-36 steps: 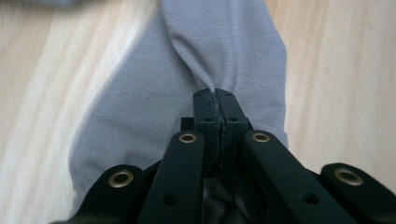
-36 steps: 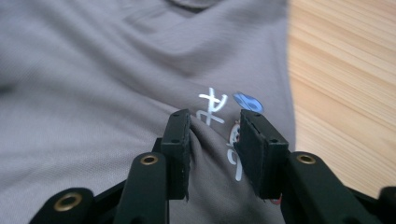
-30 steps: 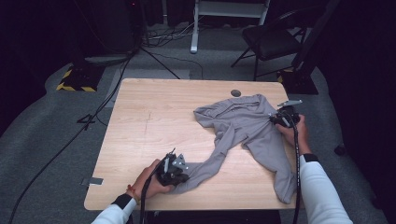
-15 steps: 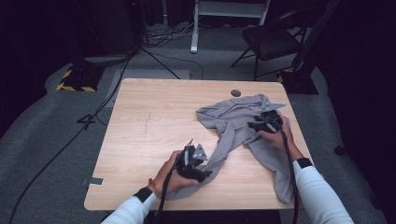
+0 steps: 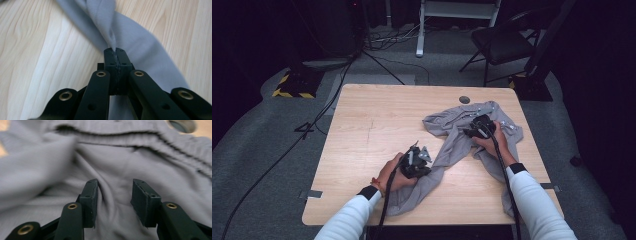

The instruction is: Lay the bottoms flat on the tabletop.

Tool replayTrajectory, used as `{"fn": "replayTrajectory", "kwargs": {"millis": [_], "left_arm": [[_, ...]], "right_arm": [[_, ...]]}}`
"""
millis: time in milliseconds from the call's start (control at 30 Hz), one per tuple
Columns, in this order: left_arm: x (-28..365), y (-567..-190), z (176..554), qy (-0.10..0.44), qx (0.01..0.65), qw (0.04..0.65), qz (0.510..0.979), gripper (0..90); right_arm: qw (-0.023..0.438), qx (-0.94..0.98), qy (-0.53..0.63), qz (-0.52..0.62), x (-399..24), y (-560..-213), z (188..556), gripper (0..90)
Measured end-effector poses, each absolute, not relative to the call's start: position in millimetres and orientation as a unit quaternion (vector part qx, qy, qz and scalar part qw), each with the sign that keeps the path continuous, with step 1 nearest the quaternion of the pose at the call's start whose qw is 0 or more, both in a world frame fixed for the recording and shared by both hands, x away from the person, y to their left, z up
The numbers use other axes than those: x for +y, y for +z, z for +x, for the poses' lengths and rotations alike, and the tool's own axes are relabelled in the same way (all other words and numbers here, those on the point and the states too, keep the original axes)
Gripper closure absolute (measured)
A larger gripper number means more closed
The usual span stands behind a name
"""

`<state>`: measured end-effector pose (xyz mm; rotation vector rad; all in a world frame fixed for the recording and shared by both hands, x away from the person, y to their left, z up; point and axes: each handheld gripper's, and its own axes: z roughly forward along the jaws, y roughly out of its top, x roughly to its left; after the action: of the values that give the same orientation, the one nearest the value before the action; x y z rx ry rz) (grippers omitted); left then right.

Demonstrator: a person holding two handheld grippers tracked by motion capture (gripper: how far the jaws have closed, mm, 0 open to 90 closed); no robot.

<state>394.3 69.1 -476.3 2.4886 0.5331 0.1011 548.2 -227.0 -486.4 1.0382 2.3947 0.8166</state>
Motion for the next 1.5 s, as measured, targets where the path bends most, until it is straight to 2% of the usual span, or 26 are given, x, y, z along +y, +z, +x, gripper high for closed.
{"fn": "replayTrajectory", "kwargs": {"millis": [133,300,333,367,433,467,500,600,667,733,900,1000,1167,1200,1233,1267,1300,1333,1367,1400,1500], "left_arm": [[94.5,-479.5,383.2,0.041,0.222,0.296,0.928,89.9],[109.0,-475.4,375.6,0.057,0.257,0.313,0.912,89.6],[108.4,-476.0,370.9,0.036,0.249,0.32,0.914,89.0],[104.8,-477.1,367.1,0.037,0.242,0.312,0.918,87.3],[101.3,-478.3,362.9,0.045,0.238,0.3,0.922,77.2],[98.3,-479.4,355.8,0.05,0.236,0.296,0.924,77.2],[98.6,-478.1,349.3,0.052,0.242,0.295,0.923,68.4],[103.0,-475.7,341.4,0.058,0.249,0.299,0.919,63.7],[109.5,-474.5,336.4,0.06,0.256,0.295,0.918,63.9],[116.3,-476.9,334.3,0.057,0.264,0.29,0.918,64.0],[123.7,-481.9,332.7,0.039,0.273,0.301,0.913,74.2],[118.0,-482.1,323.3,0.017,0.25,0.302,0.92,80.2],[98.5,-481.7,304.2,-0.018,0.204,0.303,0.931,81.0],[85.6,-481.3,295.0,-0.038,0.175,0.302,0.936,77.9],[85.6,-481.3,295.0,-0.038,0.175,0.302,0.936,74.5],[78.4,-481.0,290.4,-0.049,0.162,0.301,0.938,74.5],[69.0,-480.5,285.1,-0.06,0.138,0.301,0.942,63.3],[63.9,-479.9,281.6,-0.063,0.127,0.3,0.943,63.3],[57.0,-479.3,278.4,-0.06,0.117,0.301,0.944,60.3],[51.1,-478.1,277.5,-0.054,0.117,0.301,0.945,49.0],[42.6,-472.1,284.9,-0.034,0.116,0.325,0.938,39.4]], "right_arm": [[0.206,0.851,0.289,0.388,-230.1,-486.2,561.2,51.6],[0.183,0.849,0.289,0.403,-227.6,-485.2,572.4,46.0],[0.19,0.851,0.282,0.399,-221.5,-484.4,574.6,47.0],[0.198,0.853,0.279,0.395,-219.6,-484.3,575.0,48.9],[0.212,0.853,0.272,0.393,-217.5,-484.1,575.2,50.6],[0.229,0.851,0.264,0.392,-216.8,-484.3,575.7,50.5],[0.228,0.846,0.269,0.4,-220.3,-485.1,577.4,49.9],[0.247,0.839,0.26,0.41,-228.1,-485.5,581.3,49.9],[0.268,0.832,0.244,0.42,-235.2,-485.3,586.2,50.3],[0.27,0.83,0.242,0.424,-238.9,-485.3,588.7,50.3],[0.272,0.818,0.238,0.448,-257.1,-485.0,600.8,48.8],[0.272,0.814,0.238,0.455,-260.8,-485.2,604.0,47.1],[0.264,0.818,0.23,0.457,-264.1,-482.7,605.7,41.7],[0.249,0.818,0.248,0.455,-269.2,-480.3,602.0,40.3],[0.249,0.818,0.248,0.455,-269.2,-480.3,602.0,40.3],[0.242,0.817,0.259,0.455,-272.3,-478.8,599.1,39.9],[0.237,0.819,0.272,0.447,-278.6,-472.8,588.2,39.0],[0.237,0.819,0.272,0.447,-278.6,-472.8,588.2,39.0],[0.237,0.819,0.276,0.443,-281.5,-470.2,583.2,39.0],[0.229,0.824,0.294,0.426,-292.2,-462.5,566.0,38.6],[0.211,0.83,0.311,0.412,-312.8,-452.2,533.8,38.4]]}}
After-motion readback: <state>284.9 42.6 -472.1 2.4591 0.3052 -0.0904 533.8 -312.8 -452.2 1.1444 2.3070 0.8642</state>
